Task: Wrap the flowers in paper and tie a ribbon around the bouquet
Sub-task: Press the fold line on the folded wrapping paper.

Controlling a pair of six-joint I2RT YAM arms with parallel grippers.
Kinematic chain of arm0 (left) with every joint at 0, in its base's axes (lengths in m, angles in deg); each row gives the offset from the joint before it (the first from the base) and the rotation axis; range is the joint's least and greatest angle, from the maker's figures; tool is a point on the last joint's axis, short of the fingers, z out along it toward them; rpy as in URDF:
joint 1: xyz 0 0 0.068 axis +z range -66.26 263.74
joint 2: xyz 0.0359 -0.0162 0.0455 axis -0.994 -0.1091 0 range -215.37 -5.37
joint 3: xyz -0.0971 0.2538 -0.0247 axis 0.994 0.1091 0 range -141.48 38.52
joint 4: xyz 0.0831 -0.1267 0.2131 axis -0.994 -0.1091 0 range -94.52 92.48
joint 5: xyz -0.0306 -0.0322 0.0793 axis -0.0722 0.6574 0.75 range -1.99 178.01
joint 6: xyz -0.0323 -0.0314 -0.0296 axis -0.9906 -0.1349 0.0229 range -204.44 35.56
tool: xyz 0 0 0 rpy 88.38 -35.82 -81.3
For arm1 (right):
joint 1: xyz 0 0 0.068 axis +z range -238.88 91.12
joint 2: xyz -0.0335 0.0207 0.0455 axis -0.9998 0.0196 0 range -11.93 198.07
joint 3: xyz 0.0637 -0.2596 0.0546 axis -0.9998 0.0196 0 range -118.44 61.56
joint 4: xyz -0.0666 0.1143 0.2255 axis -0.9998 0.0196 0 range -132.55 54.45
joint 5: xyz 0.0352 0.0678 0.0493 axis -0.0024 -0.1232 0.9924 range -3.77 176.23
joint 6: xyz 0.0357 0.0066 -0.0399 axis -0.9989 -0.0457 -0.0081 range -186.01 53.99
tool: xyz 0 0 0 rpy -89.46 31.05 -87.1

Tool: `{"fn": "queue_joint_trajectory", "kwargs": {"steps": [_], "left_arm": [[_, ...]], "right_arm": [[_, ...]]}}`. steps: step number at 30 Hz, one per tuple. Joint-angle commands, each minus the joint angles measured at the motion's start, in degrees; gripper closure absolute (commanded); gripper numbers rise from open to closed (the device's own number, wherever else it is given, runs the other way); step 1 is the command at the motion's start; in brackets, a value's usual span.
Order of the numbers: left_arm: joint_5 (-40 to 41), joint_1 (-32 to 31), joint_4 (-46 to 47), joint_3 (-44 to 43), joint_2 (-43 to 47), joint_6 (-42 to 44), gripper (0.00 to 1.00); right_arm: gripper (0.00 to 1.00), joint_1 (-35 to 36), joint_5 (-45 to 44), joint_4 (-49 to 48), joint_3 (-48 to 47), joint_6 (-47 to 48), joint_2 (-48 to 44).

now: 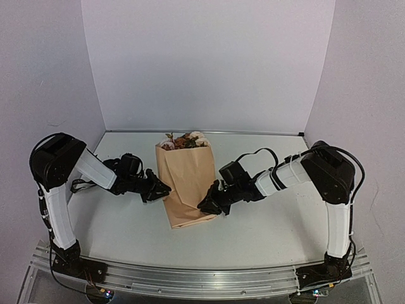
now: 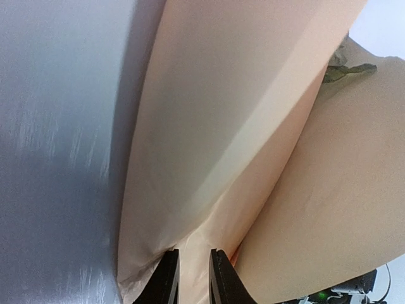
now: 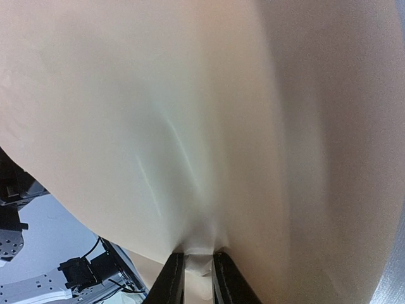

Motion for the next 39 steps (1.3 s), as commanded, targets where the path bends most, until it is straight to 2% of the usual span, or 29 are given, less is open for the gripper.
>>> {"fn": "queue_joint_trajectory", "kwargs": {"steps": [1,21,39], "left_arm": [[1.6,2.1,1.3,-3.5,-2.1,-1.2,0.80],[0.3,9.6,-2.4,-14.9,-9.9,-0.7,0.80],[-0.7,16.7,-11.1,-34.5,-20.1,2.1,0.81]], "right_arm": [[0.82,0.3,-2.9,7.4,0.4,1.2,3.1],[0.82,0.4,-2.6,7.8,0.4,1.5,3.5],[0.82,0.4,-2.5,7.8,0.1,1.2,4.1]]}}
